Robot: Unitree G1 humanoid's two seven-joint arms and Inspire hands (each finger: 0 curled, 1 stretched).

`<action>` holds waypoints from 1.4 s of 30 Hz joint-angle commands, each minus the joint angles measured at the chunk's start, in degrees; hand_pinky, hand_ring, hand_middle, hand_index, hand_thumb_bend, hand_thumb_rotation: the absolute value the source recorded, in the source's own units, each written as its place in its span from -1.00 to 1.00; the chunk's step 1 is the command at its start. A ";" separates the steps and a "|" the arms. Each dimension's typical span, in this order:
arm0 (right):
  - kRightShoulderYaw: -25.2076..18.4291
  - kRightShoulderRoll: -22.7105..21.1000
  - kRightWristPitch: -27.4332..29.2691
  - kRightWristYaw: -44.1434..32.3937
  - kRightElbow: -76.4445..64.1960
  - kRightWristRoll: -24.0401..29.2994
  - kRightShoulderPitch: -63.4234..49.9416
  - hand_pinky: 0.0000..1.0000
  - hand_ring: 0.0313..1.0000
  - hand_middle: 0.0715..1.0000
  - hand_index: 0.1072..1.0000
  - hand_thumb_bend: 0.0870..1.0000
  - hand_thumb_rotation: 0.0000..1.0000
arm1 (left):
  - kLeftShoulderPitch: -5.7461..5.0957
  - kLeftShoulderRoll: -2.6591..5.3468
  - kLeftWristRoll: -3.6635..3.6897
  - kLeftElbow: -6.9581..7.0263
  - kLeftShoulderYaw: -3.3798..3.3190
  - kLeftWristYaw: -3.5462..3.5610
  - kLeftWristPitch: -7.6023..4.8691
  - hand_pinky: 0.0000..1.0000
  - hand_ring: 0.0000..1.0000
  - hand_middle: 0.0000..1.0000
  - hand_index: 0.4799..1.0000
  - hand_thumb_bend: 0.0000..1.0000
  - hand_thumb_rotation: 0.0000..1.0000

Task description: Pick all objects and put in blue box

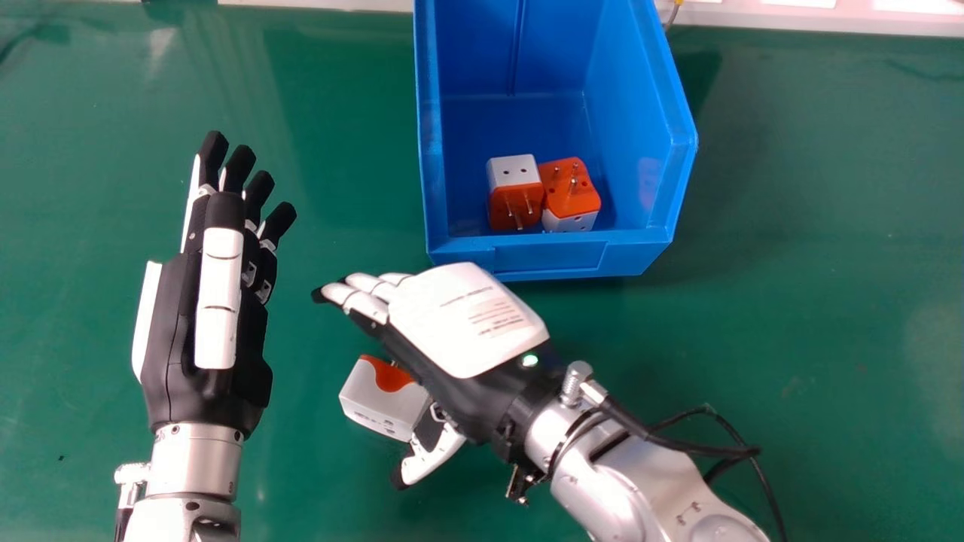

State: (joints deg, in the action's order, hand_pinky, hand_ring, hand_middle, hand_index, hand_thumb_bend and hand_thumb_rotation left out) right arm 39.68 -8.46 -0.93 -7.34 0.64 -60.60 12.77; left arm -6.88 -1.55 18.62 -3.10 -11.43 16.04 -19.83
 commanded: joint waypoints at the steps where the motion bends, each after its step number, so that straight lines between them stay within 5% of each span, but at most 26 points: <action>1: 1.25 -0.37 -0.15 -0.47 -1.32 -2.77 2.24 0.38 0.71 0.78 0.74 0.63 -0.82 | 0.38 -0.05 0.20 0.80 0.13 0.14 -0.58 0.87 0.95 0.98 0.94 0.38 0.62; 12: 4.95 -0.22 -1.07 -4.02 -1.56 -9.57 4.53 0.29 0.61 0.69 0.61 0.45 -0.91 | 0.72 -0.21 0.55 0.13 -0.05 0.72 -0.88 0.86 0.95 0.97 0.92 0.38 0.62; 17: 5.78 -0.18 -2.19 -5.81 -0.91 -11.74 5.04 0.14 0.44 0.54 0.41 0.39 -0.95 | 0.84 -0.41 0.21 0.04 0.05 0.65 -0.74 0.86 0.95 0.97 0.93 0.38 0.63; 25: 4.55 0.15 -2.65 -7.63 -0.56 -8.63 4.83 0.07 0.38 0.46 0.25 0.29 -0.92 | 0.59 -0.32 0.19 0.07 0.19 0.75 -0.93 0.86 0.95 0.97 0.93 0.37 0.62; 31: 4.26 0.13 -2.06 -3.29 0.24 -7.56 4.37 0.00 0.27 0.35 0.17 0.23 -0.93 | 0.54 -0.27 0.25 0.43 0.33 0.60 -0.49 0.86 0.95 0.98 0.93 0.38 0.62; 36: 3.83 0.80 -1.44 3.02 1.20 -5.73 3.22 -0.08 0.17 0.26 0.10 0.18 -0.95 | 0.83 -0.32 -0.45 -0.20 0.23 0.41 -1.09 0.87 0.95 0.98 0.94 0.37 0.62; 42: 3.37 1.03 -0.35 6.72 1.92 -3.08 2.72 -0.17 0.06 0.16 0.05 0.13 -0.96 | 1.03 -0.18 0.13 -0.25 0.23 0.58 -0.66 0.86 0.95 0.98 0.94 0.38 0.63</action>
State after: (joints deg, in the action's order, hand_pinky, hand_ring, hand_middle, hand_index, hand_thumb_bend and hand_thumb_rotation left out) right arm 43.58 -8.25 -1.78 -1.97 2.88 -64.36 15.38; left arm -6.39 -1.62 18.61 -3.95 -11.44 16.30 -19.86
